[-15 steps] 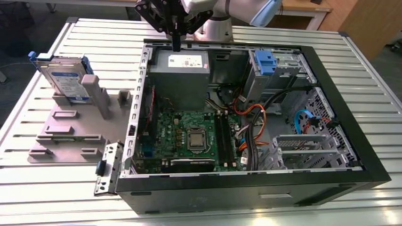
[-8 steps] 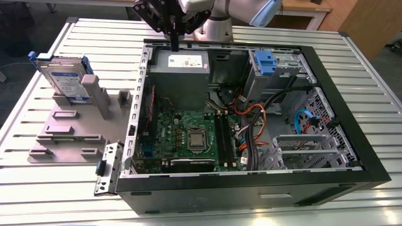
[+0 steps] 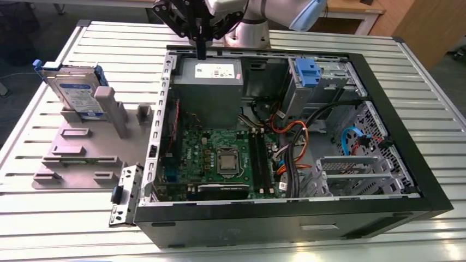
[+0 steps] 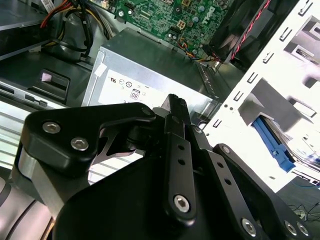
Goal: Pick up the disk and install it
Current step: 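Reach for the disk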
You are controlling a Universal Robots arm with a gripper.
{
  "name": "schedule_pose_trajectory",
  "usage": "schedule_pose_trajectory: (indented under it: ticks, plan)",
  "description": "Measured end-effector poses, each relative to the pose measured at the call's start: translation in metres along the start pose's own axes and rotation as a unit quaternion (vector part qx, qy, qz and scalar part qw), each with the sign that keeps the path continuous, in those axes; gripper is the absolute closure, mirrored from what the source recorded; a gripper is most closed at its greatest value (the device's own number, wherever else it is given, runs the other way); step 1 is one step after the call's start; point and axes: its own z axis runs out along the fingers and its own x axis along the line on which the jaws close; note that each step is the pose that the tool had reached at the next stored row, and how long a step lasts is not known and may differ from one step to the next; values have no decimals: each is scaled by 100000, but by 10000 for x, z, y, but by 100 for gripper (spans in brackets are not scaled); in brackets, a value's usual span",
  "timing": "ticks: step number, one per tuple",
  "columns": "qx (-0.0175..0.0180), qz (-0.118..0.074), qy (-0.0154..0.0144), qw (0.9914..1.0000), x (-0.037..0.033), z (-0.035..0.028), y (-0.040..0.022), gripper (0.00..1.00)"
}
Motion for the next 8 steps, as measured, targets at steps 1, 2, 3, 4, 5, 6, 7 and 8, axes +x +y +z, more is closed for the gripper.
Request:
schedule_pose_trajectory:
  ticks: [1, 2, 3, 4, 5, 6, 7, 8]
  plan:
    - [1, 2, -2, 100000, 1, 0, 0, 89]
    - [3, 9, -1, 100000, 5, 0, -1, 89]
    - [-1, 10, -2, 100000, 10, 0, -1, 89]
    - [0, 2, -1, 100000, 16, 0, -2, 89]
    - [-1, 2, -1, 100000, 22, 0, -2, 89]
    - [0, 2, -1, 100000, 27, -1, -2, 89]
    - [3, 0, 2, 100000, 33, -1, -3, 89]
    - [1, 0, 0, 100000, 40, -1, -3, 89]
